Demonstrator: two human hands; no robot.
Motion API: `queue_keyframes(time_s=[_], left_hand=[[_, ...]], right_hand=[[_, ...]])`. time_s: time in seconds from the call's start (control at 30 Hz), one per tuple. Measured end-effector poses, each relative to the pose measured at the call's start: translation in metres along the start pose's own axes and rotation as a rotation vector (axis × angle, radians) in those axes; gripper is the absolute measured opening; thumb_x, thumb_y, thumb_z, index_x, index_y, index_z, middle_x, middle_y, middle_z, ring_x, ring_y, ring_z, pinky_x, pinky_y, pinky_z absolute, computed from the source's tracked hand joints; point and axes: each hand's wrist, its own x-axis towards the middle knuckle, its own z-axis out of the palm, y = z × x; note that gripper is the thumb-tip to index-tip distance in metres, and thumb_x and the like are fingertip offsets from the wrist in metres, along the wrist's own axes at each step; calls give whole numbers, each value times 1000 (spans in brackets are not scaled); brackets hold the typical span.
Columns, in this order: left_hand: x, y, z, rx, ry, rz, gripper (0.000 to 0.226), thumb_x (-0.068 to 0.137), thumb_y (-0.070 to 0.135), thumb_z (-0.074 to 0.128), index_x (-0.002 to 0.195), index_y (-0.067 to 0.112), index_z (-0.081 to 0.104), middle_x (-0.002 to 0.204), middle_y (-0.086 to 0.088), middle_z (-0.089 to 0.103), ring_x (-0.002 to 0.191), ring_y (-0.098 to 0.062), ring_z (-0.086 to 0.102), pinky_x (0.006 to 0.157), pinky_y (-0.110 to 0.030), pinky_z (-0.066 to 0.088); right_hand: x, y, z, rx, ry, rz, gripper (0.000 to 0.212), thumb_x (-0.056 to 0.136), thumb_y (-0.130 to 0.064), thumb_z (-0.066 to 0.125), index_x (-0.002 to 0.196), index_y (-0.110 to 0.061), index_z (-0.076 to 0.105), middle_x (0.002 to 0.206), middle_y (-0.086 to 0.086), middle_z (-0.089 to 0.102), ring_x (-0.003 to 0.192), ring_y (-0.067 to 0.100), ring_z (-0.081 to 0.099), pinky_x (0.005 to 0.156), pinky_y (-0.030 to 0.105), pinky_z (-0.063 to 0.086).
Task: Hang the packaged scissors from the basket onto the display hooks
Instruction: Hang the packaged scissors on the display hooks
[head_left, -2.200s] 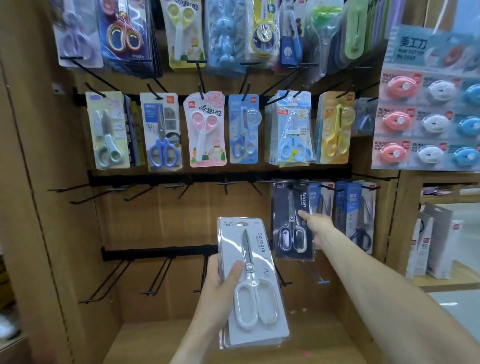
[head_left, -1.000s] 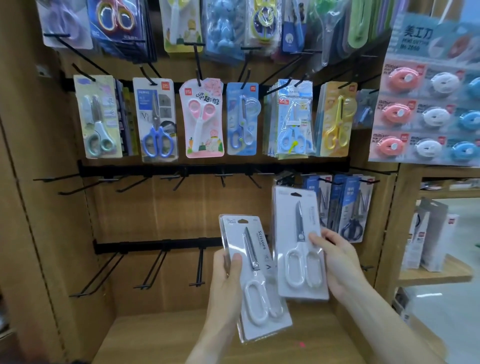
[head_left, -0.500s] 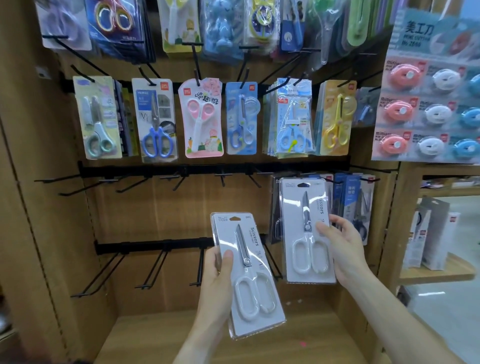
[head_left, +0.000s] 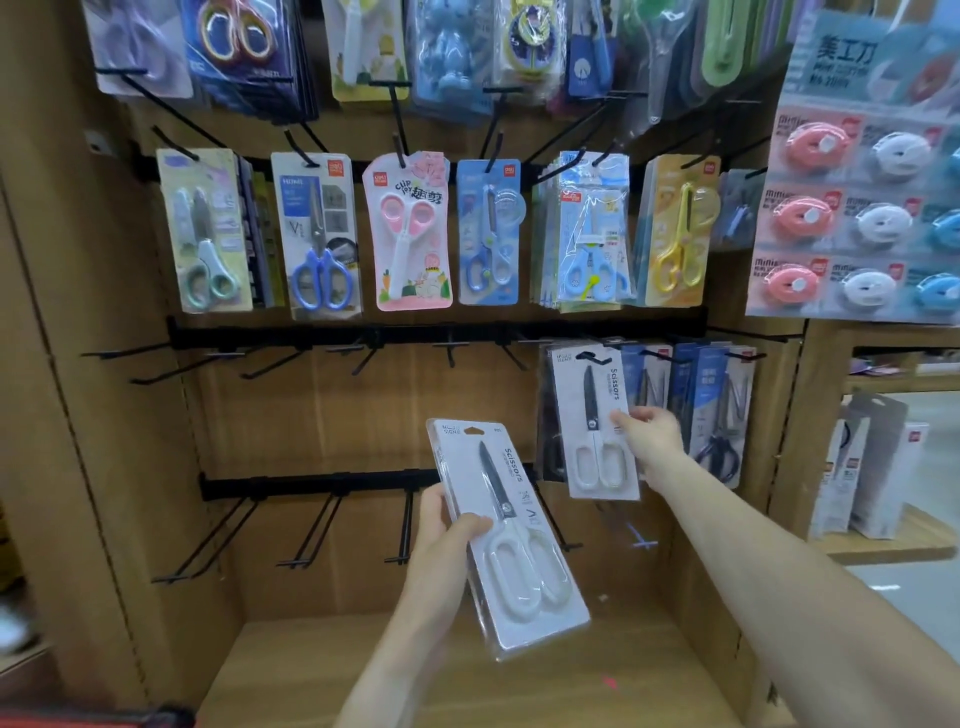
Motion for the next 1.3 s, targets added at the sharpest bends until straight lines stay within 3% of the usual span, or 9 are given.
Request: queue_keyframes(time_s=[0.13, 0.27, 0.33, 0.53, 0.63, 0.73, 0.93, 1.17, 1.3], left_hand=[[1, 0, -4, 47, -24, -11, 36, 102, 10, 55, 126, 37, 55, 114, 10, 77, 94, -8, 76, 71, -22, 56], [4, -6, 0, 95, -86, -16, 41, 102, 11, 61, 131, 40, 55, 124, 7, 76, 114, -21, 73, 101, -43, 56], [5, -11, 4, 106, -116, -5, 40, 102, 7, 62, 131, 34, 58, 122, 1, 77, 118, -26, 71, 105, -44, 55], [0, -12, 18, 77, -206, 63, 45, 103, 3, 62, 140, 27, 57, 123, -3, 77, 116, -24, 72, 100, -39, 58], [-3, -8, 23, 60, -163, 73, 56, 101, 12, 68, 145, 40, 49, 114, -4, 80, 110, -20, 75, 98, -37, 58], [-2, -6, 24, 108, -64, 115, 67, 95, 27, 76, 150, 49, 44, 121, 11, 75, 111, 1, 70, 92, -26, 54], [-3, -4, 21, 101, 17, 122, 53, 99, 23, 72, 143, 46, 53, 123, 14, 72, 109, 6, 68, 82, -13, 48], [-5, -4, 21, 112, 30, 120, 43, 100, 21, 70, 135, 45, 60, 122, 13, 73, 105, 7, 69, 83, -14, 48], [-4, -6, 15, 148, 45, 130, 43, 101, 22, 69, 135, 46, 60, 122, 14, 72, 105, 8, 68, 80, -12, 49]], right_hand=[[-38, 5, -9, -276, 207, -156, 44, 94, -27, 75, 129, -11, 55, 123, 13, 66, 113, 35, 63, 94, 47, 54], [-131, 23, -17, -13, -138, -194, 28, 95, -36, 73, 117, -26, 59, 113, -4, 70, 103, 14, 67, 93, 39, 54], [-170, 31, -20, 104, -300, -154, 25, 94, -33, 75, 116, -30, 61, 107, -6, 75, 98, 13, 72, 86, 36, 57], [-188, 42, -28, 242, -261, -100, 36, 95, -6, 71, 120, -28, 57, 102, 3, 79, 95, 26, 76, 86, 49, 62], [-175, 32, -34, 302, -205, -93, 37, 95, -4, 70, 120, -28, 58, 102, 2, 79, 92, 24, 77, 81, 46, 63], [-152, 20, -39, 334, -100, -113, 37, 95, -4, 69, 121, -28, 57, 100, 1, 79, 91, 22, 77, 81, 46, 62], [-106, 7, -37, 344, -25, -132, 42, 97, -4, 67, 131, -24, 53, 112, 4, 73, 102, 22, 72, 94, 46, 59], [-59, 6, -14, 182, -7, -140, 39, 97, -1, 64, 121, -28, 51, 115, 5, 69, 96, 22, 71, 88, 44, 61], [-35, 3, -5, -90, 17, -180, 39, 94, -10, 69, 120, -31, 48, 126, 6, 64, 109, 25, 65, 90, 43, 57]])
